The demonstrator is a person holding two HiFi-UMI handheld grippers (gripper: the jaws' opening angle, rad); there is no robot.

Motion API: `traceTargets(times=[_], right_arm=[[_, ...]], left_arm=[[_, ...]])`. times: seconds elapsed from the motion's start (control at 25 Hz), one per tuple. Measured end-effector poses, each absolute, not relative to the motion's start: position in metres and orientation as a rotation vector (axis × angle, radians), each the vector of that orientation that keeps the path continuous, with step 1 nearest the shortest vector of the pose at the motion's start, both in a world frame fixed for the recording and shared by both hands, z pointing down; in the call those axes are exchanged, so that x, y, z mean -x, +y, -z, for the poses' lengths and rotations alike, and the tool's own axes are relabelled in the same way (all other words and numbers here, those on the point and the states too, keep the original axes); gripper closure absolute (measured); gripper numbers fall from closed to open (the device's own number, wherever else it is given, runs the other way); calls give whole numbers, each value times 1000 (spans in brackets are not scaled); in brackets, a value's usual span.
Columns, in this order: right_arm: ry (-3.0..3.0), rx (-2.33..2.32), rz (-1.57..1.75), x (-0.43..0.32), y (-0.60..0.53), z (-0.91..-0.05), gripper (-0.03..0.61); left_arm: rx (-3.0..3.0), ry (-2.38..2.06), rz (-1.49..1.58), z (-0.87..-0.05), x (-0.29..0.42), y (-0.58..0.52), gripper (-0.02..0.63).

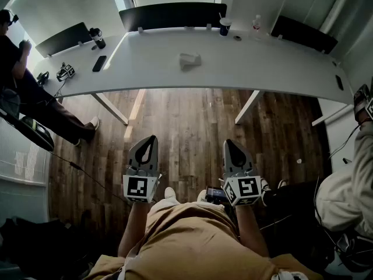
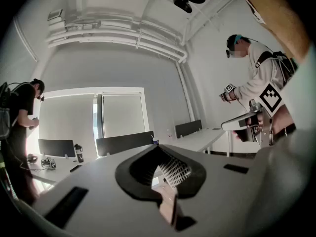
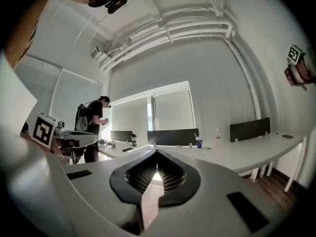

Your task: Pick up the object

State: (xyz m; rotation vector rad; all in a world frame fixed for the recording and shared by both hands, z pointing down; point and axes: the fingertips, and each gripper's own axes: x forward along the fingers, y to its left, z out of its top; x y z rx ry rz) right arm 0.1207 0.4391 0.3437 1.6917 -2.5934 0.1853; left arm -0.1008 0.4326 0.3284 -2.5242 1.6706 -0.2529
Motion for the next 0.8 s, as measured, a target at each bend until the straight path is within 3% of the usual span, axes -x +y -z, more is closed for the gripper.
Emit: traceTargets(times=[0.8], right_arm=[[-2552,-1709,-237,-213,445,-359,569]], left_arm=[[2485,1761,227,-333,46,431,607]])
